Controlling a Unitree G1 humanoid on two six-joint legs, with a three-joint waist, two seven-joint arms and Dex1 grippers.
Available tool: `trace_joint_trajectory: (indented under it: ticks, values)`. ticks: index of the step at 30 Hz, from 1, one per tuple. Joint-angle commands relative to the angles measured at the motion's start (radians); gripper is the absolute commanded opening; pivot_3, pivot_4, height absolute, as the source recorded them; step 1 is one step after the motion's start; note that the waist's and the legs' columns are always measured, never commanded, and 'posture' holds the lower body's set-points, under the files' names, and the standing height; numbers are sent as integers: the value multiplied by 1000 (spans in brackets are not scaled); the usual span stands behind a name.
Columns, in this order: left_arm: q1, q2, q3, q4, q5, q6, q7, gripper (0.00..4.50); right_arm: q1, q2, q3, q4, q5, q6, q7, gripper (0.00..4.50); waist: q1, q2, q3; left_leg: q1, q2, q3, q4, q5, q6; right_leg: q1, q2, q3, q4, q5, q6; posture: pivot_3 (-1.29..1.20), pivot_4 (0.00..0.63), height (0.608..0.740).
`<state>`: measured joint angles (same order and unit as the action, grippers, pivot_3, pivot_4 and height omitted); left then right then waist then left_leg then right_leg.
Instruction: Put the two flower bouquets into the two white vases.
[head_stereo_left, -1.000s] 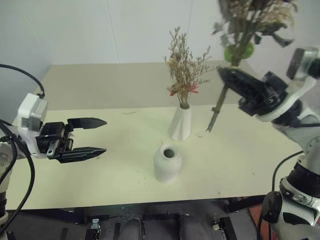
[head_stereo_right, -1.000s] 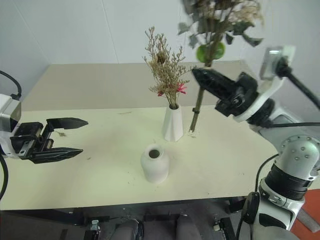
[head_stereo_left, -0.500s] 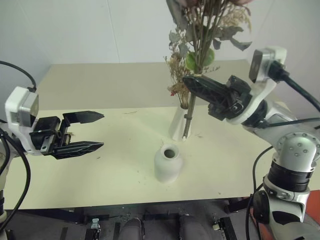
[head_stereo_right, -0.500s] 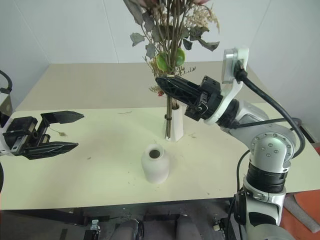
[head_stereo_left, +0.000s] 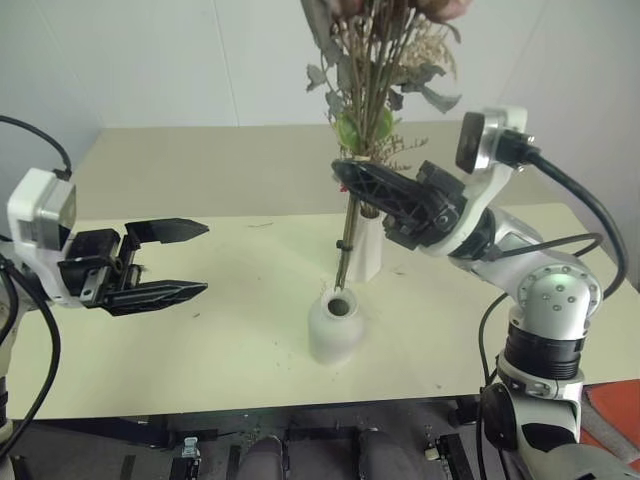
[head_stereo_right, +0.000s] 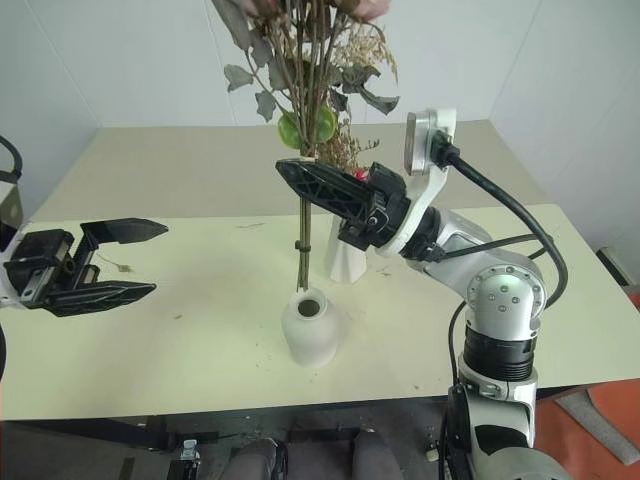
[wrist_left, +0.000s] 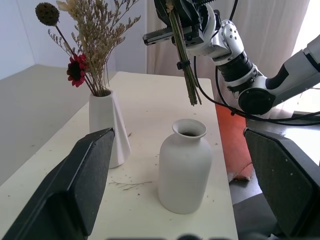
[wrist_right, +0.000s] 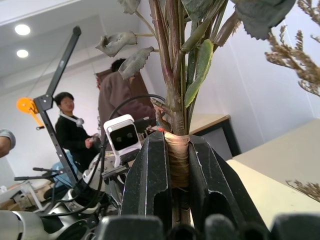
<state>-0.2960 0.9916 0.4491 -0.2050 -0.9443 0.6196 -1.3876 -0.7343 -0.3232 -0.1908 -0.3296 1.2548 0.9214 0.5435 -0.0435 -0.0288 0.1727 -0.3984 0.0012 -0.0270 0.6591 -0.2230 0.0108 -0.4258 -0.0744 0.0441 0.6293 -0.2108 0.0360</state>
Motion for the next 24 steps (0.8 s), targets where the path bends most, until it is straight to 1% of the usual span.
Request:
trace_joint_trajectory:
  ticks: [1,6,11,19,24]
  values:
    - [-12,21,9,-21,-3,-6,-7,4500,16,1,20,-13,-26,-47,40,227,0,0,0,0,0,0,0,0,0,0,0,0,0,0,0,0,150,740]
    - [-19,29,5,-16,2,-7,-9,4500,72,-41,105,-41,-187,-119,121,227,0,0,0,0,0,0,0,0,0,0,0,0,0,0,0,0,150,740]
    - [-29,37,-6,-7,7,-8,-15,4500,100,-50,143,-48,-267,-171,165,227,0,0,0,0,0,0,0,0,0,0,0,0,0,0,0,0,150,740]
    - [-48,39,-24,4,15,-10,-22,4500,154,-58,162,-63,-338,-233,209,227,0,0,0,0,0,0,0,0,0,0,0,0,0,0,0,0,150,740]
    - [-61,38,-40,16,27,-15,-31,4500,180,-62,161,-79,-345,-242,219,227,1,0,0,0,0,0,0,0,0,0,0,0,0,0,0,0,150,740]
